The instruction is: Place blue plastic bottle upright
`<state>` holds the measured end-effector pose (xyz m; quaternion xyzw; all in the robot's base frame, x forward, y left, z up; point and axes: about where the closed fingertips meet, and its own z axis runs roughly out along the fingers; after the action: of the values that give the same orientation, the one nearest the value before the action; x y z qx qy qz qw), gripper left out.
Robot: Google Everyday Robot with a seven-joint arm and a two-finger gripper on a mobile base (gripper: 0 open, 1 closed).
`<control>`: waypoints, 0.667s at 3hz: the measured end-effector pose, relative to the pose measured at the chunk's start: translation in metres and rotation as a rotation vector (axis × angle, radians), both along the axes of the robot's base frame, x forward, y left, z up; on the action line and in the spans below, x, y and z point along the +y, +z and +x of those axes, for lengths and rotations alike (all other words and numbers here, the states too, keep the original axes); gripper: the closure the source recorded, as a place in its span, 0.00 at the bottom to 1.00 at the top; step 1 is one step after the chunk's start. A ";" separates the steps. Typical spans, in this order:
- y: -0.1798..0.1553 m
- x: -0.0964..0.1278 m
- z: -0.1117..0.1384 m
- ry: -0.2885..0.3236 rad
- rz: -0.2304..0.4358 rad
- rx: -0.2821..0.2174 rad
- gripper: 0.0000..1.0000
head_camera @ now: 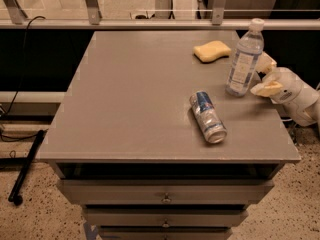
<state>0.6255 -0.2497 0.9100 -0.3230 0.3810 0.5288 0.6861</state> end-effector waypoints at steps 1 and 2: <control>0.000 0.000 0.000 -0.001 -0.001 0.000 0.00; 0.026 -0.025 -0.008 -0.027 -0.108 0.024 0.00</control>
Offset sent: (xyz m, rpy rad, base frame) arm -0.0249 -0.1147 0.0901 -0.4003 0.0939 -0.1045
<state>0.6177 -0.2751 0.9357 -0.3480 0.4219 0.5019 0.6700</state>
